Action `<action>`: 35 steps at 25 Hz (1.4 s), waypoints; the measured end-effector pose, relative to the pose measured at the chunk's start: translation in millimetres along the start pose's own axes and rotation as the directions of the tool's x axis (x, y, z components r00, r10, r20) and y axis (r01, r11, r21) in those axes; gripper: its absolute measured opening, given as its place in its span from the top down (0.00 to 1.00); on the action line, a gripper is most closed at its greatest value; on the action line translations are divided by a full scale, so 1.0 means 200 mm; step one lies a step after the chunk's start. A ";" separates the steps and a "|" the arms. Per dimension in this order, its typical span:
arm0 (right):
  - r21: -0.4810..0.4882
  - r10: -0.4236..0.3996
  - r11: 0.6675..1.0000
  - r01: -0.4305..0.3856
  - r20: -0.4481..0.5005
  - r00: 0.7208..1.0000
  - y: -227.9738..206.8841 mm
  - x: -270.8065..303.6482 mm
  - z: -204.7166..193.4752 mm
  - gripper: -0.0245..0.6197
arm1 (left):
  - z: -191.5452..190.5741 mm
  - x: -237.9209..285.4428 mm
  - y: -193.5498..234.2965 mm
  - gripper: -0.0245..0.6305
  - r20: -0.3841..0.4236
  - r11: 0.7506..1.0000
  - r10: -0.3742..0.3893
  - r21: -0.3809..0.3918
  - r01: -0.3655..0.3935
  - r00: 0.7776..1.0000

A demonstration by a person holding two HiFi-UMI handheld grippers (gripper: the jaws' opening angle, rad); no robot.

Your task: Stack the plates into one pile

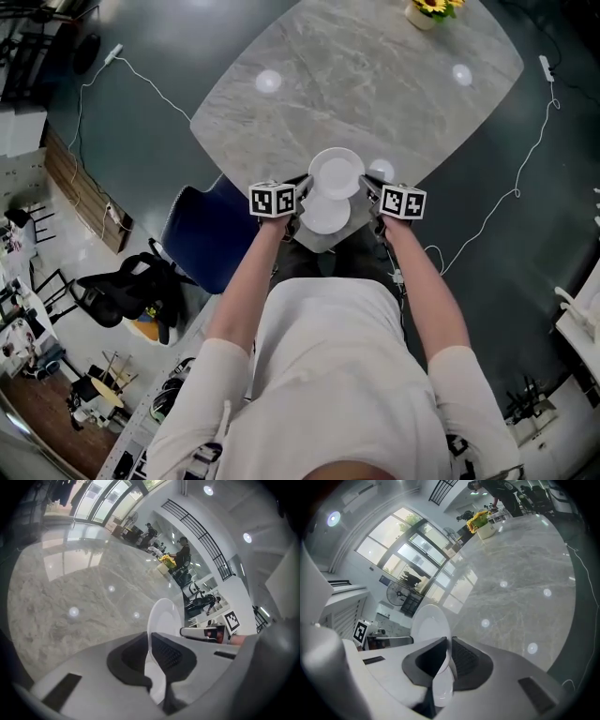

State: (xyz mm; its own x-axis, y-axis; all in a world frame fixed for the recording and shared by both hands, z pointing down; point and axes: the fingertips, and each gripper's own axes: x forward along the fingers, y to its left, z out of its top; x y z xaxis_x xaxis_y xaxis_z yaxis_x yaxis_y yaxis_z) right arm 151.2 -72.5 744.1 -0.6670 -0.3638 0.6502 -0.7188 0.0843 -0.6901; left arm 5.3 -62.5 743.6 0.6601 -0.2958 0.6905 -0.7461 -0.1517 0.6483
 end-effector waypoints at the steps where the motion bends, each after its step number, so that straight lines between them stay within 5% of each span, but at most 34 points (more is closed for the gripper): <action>1: -0.005 -0.001 1.000 0.001 -0.006 1.000 0.01 -0.01 -0.02 0.88 | -0.02 -0.01 -0.01 0.91 0.000 1.000 -0.001 -0.002 0.001 1.000; 24: -0.078 -0.055 0.996 0.042 -0.174 0.983 0.07 0.00 -0.53 0.88 | -0.48 -0.16 0.09 0.91 -0.035 0.997 0.055 -0.047 -0.057 0.998; 35: -0.245 -0.151 0.965 0.099 -0.205 0.967 0.07 0.05 -0.63 0.86 | -0.63 -0.13 0.18 0.90 -0.082 0.994 0.105 -0.019 -0.107 0.991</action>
State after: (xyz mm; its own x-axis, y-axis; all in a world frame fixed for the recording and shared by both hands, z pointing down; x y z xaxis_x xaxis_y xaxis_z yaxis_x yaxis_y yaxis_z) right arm 109.7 41.0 781.8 -0.5765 -0.1744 0.7983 -0.8073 0.2723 -0.5235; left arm -27.3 58.8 789.6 0.5830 -0.2312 0.7789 -0.8106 -0.1015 0.5767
